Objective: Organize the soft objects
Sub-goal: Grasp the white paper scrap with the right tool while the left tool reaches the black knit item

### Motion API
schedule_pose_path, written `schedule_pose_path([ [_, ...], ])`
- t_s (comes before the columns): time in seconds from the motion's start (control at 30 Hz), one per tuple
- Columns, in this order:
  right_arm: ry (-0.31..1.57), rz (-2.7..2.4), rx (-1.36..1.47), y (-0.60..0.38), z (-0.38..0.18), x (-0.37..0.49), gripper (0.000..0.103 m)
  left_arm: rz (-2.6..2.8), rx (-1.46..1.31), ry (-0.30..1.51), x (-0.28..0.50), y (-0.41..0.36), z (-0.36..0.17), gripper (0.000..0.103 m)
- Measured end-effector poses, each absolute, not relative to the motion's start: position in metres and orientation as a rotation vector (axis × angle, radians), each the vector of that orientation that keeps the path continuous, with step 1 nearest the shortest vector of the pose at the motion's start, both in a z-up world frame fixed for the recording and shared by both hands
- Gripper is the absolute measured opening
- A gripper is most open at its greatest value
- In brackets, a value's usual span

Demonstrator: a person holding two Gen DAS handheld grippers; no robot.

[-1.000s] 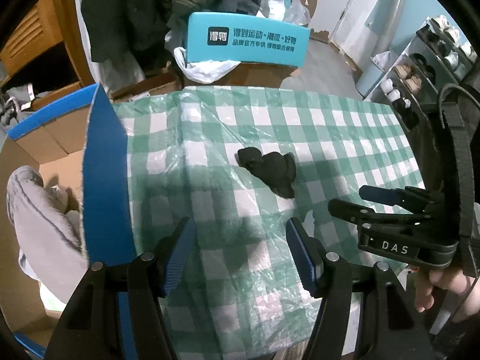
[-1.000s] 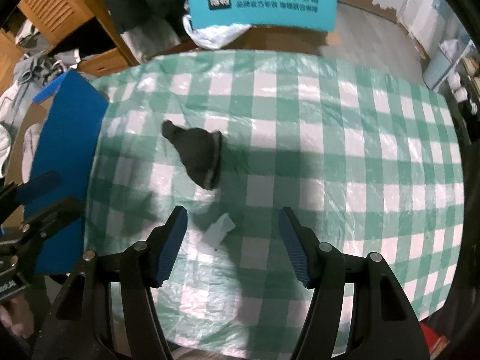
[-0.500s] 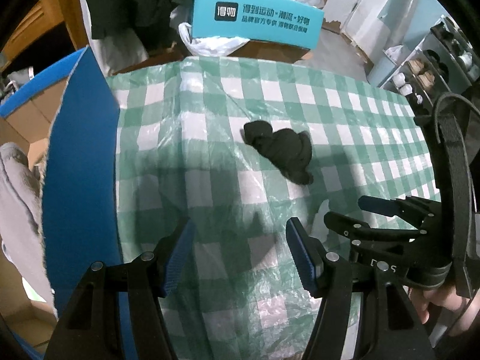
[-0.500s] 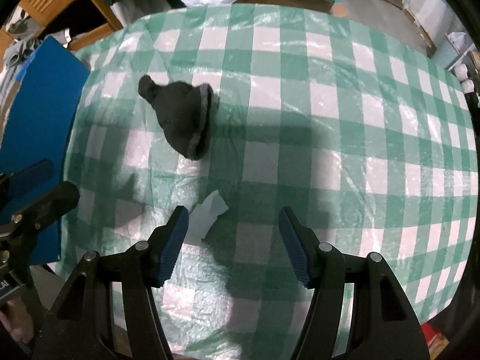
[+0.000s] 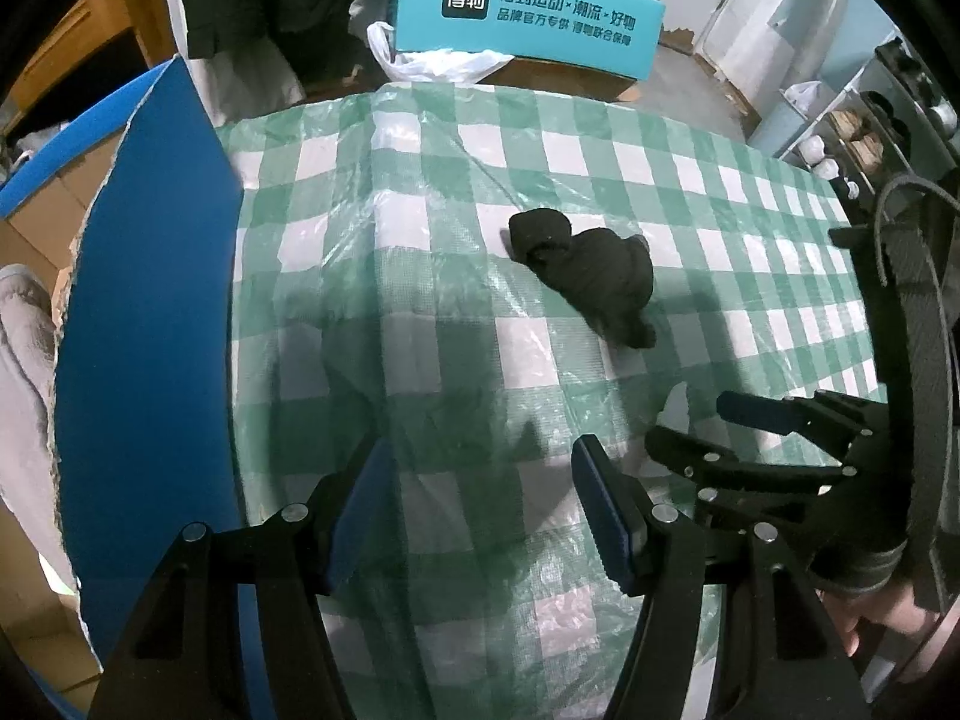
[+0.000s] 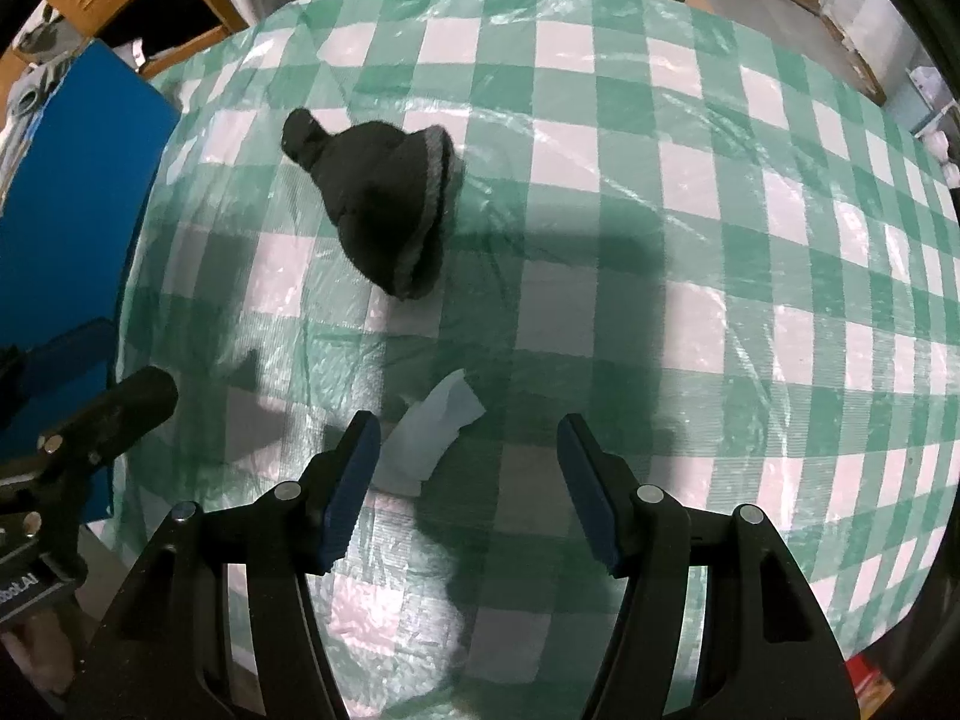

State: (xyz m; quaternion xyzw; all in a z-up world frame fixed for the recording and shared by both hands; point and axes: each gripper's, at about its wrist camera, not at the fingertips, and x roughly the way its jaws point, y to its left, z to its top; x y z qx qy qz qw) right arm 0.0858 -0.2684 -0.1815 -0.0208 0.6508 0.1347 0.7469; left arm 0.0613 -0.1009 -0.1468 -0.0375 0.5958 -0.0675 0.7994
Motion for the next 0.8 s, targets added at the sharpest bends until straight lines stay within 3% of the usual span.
schedule_pose_path([
  [0.3,1.411,0.316,-0.097,-0.255,-0.188,0.080,0.039,-0.144,-0.081,1.296,0.064,-0.101,-0.152,0.065],
  [0.37,1.405,0.321,-0.103,-0.250,-0.189,0.077,0.025,-0.143,-0.084,1.297,0.064,-0.101,-0.152,0.065],
  [0.43,1.404,0.334,-0.100,-0.247,-0.188,0.075,0.019,-0.142,-0.084,1.297,0.065,-0.102,-0.152,0.065],
  [0.67,1.379,0.336,-0.087,-0.255,-0.179,0.080,0.015,-0.148,-0.109,1.296,0.071,-0.105,-0.151,0.065],
  [0.8,1.357,0.320,-0.059,-0.268,-0.171,0.087,0.016,-0.144,-0.115,1.289,0.078,-0.110,-0.150,0.071],
])
